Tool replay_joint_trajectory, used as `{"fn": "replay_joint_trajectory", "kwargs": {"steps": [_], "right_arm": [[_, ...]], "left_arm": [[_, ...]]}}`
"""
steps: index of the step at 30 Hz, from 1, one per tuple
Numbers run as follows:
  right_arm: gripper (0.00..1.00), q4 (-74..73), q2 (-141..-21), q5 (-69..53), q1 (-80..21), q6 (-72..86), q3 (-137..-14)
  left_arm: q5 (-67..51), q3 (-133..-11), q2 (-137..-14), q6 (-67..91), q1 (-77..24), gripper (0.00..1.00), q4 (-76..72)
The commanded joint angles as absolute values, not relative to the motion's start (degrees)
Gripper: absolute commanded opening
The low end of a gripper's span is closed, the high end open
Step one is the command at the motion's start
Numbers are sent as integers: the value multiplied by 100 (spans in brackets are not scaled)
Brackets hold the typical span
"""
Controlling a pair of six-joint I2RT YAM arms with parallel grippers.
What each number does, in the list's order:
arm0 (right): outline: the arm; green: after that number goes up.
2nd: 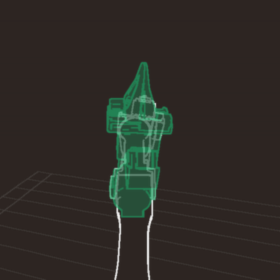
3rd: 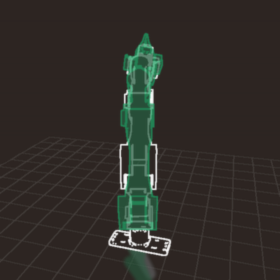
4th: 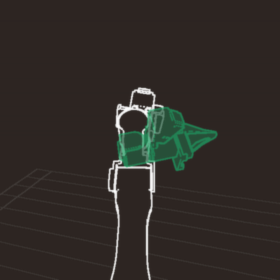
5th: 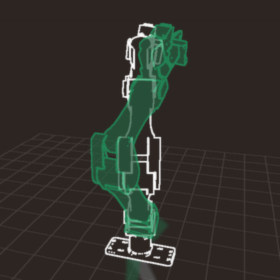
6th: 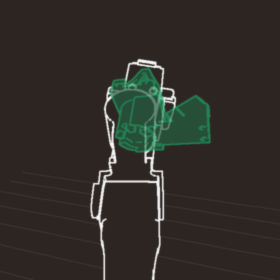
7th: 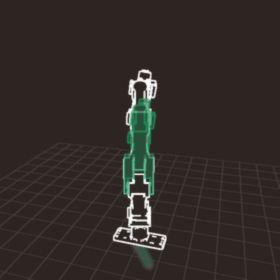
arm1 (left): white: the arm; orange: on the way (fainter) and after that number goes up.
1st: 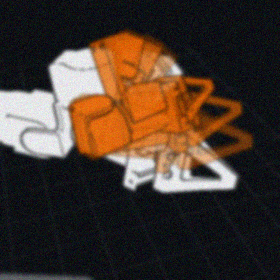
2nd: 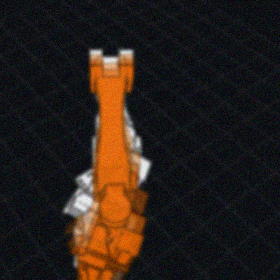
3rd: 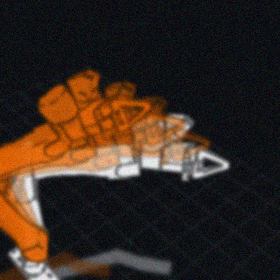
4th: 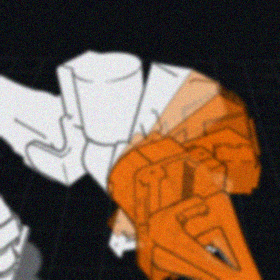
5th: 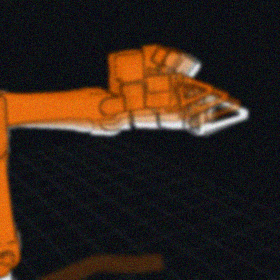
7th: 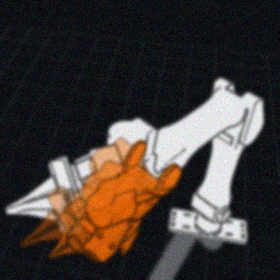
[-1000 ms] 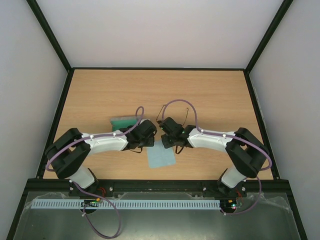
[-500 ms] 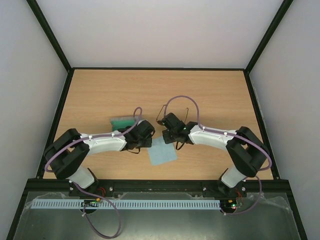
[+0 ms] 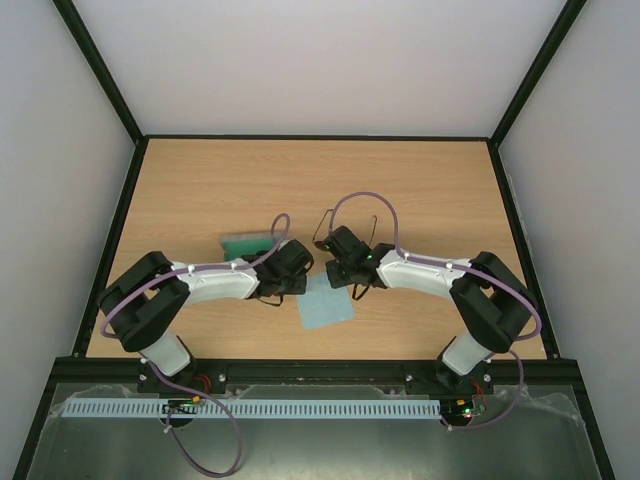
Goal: Organize the sunglasses
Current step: Fold the glasses cleaning cloth at the center of the board.
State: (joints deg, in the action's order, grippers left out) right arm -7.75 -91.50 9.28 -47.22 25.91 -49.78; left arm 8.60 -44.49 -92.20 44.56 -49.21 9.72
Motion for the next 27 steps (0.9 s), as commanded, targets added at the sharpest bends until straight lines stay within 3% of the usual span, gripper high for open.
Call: {"fn": "replay_joint_trajectory", "kwargs": {"steps": [1,14,17,27], "right_arm": [[1,-905,-9202,927,-4711,2558,-4854],[1,-871,-9219,898,-4715,2542,-4848],[1,-853,-9226,882,-4711,2549,-4839],[1,-945,-9044,859,-4711,2581,-4862]], "left_arm": [[931,-4616,-9334,4387,-4896,19,1062],[1007,-4496,-9484,4450,-4960,10,1221],[1019,-4452,-9508,4469,-4979,3,1216],[990,-4564,-9265,4376,-5003,2,1069]]}}
